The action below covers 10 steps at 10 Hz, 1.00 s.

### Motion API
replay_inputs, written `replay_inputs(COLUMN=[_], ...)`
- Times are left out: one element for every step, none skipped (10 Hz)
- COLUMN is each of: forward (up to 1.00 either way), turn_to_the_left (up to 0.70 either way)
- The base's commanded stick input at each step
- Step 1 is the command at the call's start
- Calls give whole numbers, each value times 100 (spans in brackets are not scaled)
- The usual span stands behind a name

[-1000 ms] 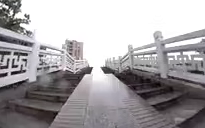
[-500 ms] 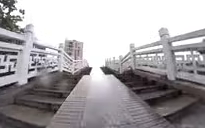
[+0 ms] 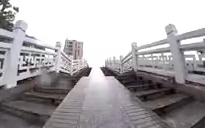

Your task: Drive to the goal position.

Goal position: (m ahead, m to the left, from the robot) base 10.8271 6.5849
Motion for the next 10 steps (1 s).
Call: replay_inputs(forward=[60, 60, 60, 60, 60, 60, 60, 60, 60, 60], turn_to_the_left=[1, 1, 1, 1, 1, 1, 1, 0, 0, 0])
